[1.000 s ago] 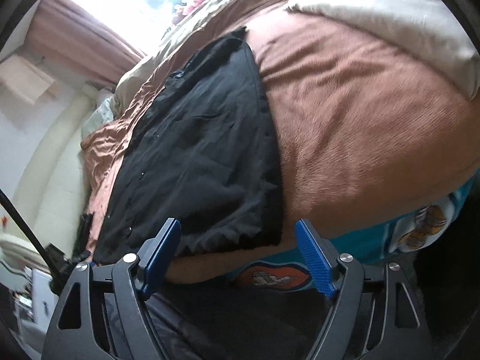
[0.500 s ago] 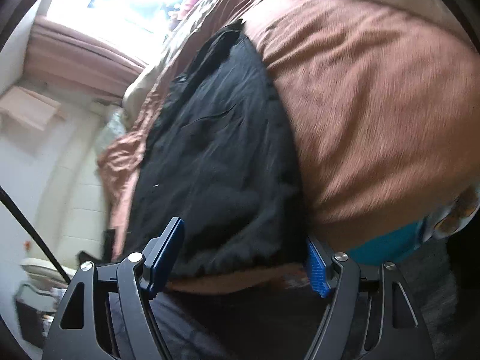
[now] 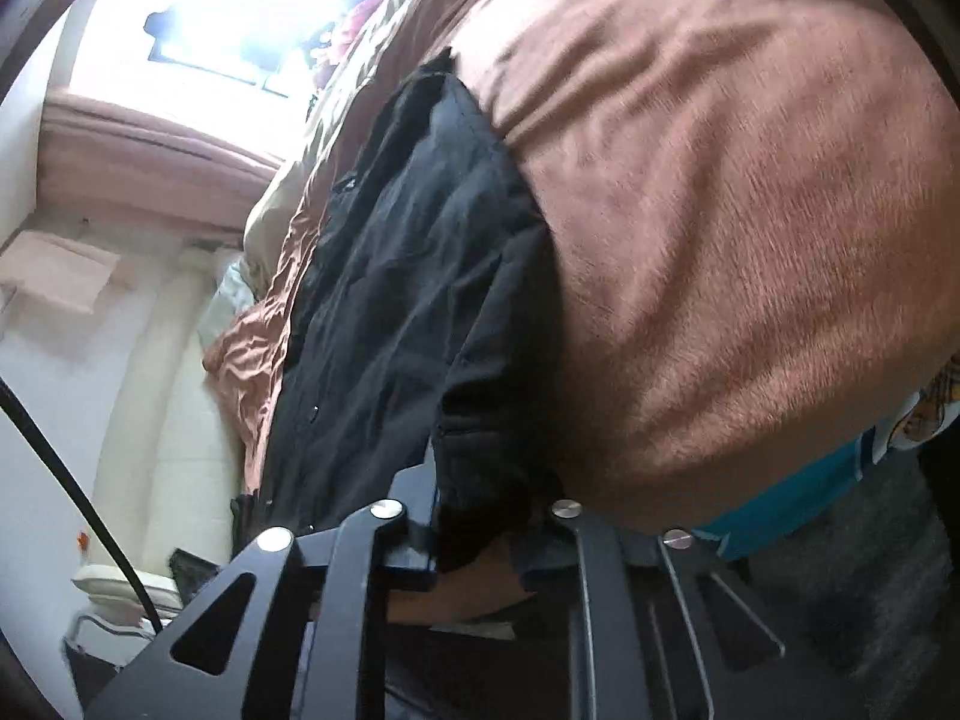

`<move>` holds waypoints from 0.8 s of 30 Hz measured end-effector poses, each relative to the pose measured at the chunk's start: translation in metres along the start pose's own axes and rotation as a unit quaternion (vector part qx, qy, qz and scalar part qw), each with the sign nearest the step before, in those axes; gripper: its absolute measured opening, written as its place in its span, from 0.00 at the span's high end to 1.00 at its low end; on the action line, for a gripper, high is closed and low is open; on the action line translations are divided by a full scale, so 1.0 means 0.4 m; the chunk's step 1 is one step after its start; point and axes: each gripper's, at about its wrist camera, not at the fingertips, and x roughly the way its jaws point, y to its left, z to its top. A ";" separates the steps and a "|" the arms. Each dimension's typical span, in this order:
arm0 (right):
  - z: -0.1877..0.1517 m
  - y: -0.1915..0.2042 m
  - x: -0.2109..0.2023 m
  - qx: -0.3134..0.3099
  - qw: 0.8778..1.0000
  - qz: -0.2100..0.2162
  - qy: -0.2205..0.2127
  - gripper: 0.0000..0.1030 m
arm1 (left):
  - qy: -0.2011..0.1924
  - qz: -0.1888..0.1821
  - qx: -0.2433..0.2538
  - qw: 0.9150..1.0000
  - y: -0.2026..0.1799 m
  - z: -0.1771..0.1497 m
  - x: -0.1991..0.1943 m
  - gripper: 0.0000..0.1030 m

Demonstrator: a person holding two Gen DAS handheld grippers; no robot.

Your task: Fold large clothes

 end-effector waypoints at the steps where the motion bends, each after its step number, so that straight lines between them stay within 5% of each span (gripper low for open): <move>1: -0.003 0.020 -0.014 -0.012 1.000 0.003 -0.004 0.91 | -0.004 -0.002 0.001 1.000 -0.009 0.005 -0.009 0.91; 10: -0.040 0.190 -0.186 -0.094 0.994 0.032 -0.043 0.94 | -0.048 -0.044 0.011 0.998 -0.083 -0.001 -0.172 0.92; 24: -0.202 0.287 -0.440 -0.156 0.982 0.084 -0.064 0.94 | -0.112 -0.103 0.031 0.988 -0.097 -0.114 -0.479 0.92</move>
